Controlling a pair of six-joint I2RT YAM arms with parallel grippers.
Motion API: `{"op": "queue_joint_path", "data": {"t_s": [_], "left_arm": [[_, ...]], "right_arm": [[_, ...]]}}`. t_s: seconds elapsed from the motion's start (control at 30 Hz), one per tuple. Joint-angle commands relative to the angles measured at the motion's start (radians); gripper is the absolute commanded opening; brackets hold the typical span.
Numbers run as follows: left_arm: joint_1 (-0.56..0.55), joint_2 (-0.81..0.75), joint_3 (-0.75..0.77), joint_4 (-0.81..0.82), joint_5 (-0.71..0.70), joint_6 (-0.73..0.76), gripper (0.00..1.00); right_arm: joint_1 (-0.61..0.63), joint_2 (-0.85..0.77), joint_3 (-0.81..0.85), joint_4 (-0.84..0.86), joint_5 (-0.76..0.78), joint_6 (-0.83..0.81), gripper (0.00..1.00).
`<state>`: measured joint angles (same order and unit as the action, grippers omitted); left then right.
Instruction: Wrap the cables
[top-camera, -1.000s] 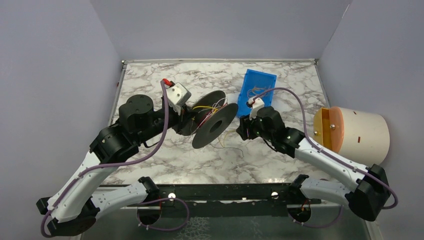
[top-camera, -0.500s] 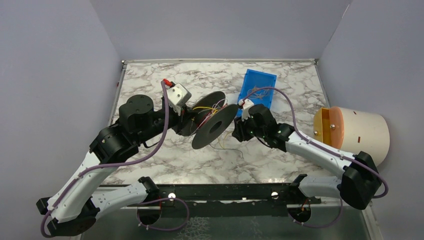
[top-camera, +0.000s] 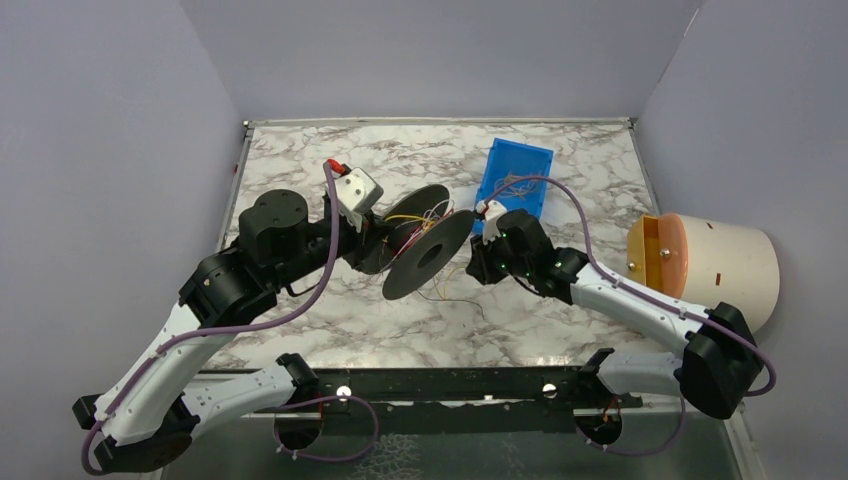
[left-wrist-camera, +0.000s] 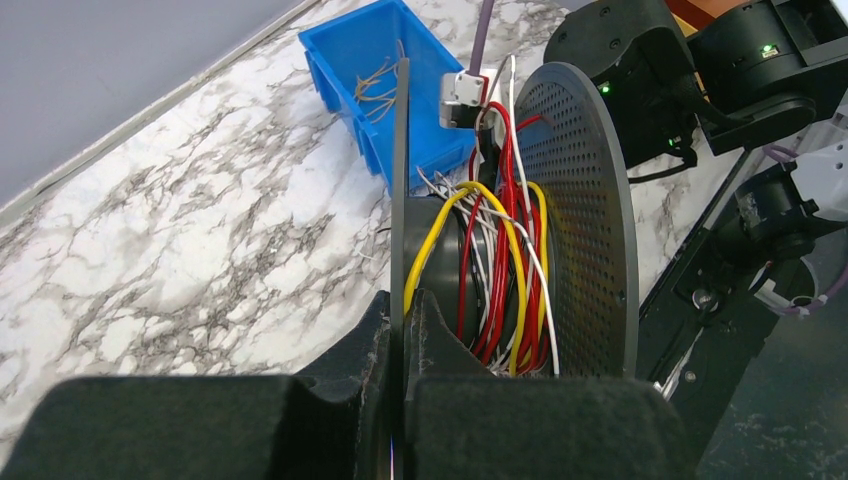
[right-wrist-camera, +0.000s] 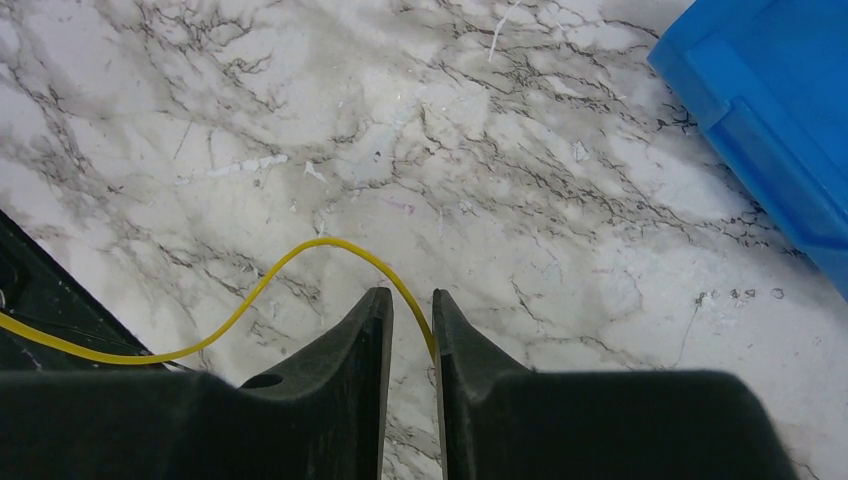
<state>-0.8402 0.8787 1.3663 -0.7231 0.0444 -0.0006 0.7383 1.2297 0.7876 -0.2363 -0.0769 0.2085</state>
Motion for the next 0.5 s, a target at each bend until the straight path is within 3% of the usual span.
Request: {"op": "queue_joint_path", "data": {"t_s": [0.0,0.27,0.37,0.47], "left_arm": [[-0.005,-0.025,0.054,0.085,-0.011,-0.016,0.00],[-0.006,-0.024,0.057,0.086,-0.008,-0.024,0.00],[-0.005,-0.024,0.057,0.086,-0.013,-0.026,0.00],[-0.005,-0.021,0.058,0.086,-0.027,-0.032,0.00]], "right_arm": [[-0.004,0.000,-0.020,-0.015,-0.010,-0.008,0.27],[-0.004,0.001,-0.034,-0.006,-0.007,-0.011,0.27],[-0.004,-0.007,-0.042,-0.003,-0.012,-0.011,0.20],[-0.004,-0.009,-0.044,-0.008,-0.021,-0.008,0.02]]}}
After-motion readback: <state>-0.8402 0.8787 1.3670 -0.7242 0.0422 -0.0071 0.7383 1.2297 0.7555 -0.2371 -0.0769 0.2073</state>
